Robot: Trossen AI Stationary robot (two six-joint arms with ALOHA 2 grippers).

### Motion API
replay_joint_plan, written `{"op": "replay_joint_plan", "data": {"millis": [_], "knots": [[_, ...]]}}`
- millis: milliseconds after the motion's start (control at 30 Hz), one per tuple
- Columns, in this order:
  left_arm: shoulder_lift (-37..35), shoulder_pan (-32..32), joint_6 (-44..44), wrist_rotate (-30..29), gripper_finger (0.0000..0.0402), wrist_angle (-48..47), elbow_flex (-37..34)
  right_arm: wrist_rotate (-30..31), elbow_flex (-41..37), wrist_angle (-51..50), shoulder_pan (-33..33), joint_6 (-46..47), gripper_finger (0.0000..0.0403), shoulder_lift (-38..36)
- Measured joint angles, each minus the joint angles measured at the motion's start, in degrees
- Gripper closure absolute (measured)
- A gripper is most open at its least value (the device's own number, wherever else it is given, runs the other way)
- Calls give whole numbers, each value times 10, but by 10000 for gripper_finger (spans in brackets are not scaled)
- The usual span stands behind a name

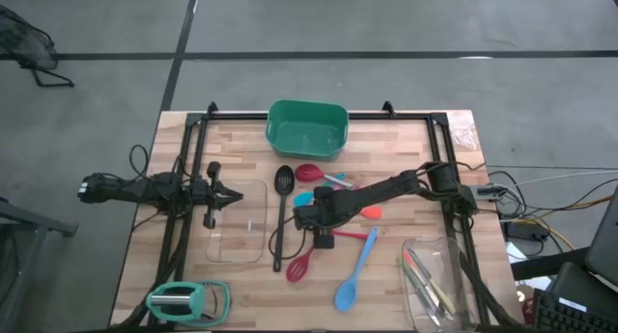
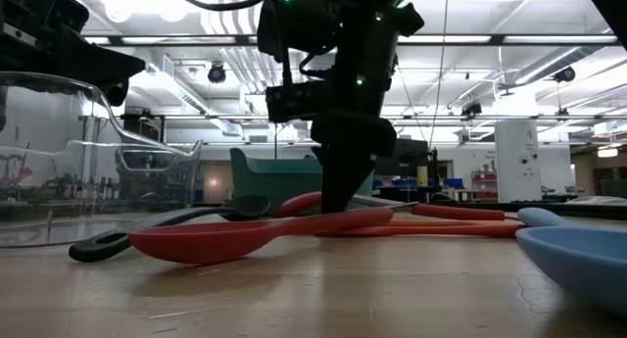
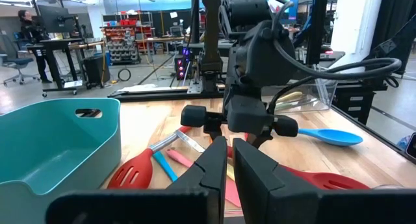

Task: Pick & Place Kitchen Items
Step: Put the yellow knife into the right transparent bin

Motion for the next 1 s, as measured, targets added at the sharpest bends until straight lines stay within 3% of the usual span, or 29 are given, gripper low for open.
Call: {"op": "replay_joint_plan", "data": {"millis": [567,800,1000], "knots": [[0,0,0,0,369,0,0,-10,-40,34,-6,0,289,-3],[0,0,0,0,369,0,0,-11,-30,29,-6,-5,345,-2],[0,0,0,0,369,0,0,0,-3,29,-6,-2,351,1]]}}
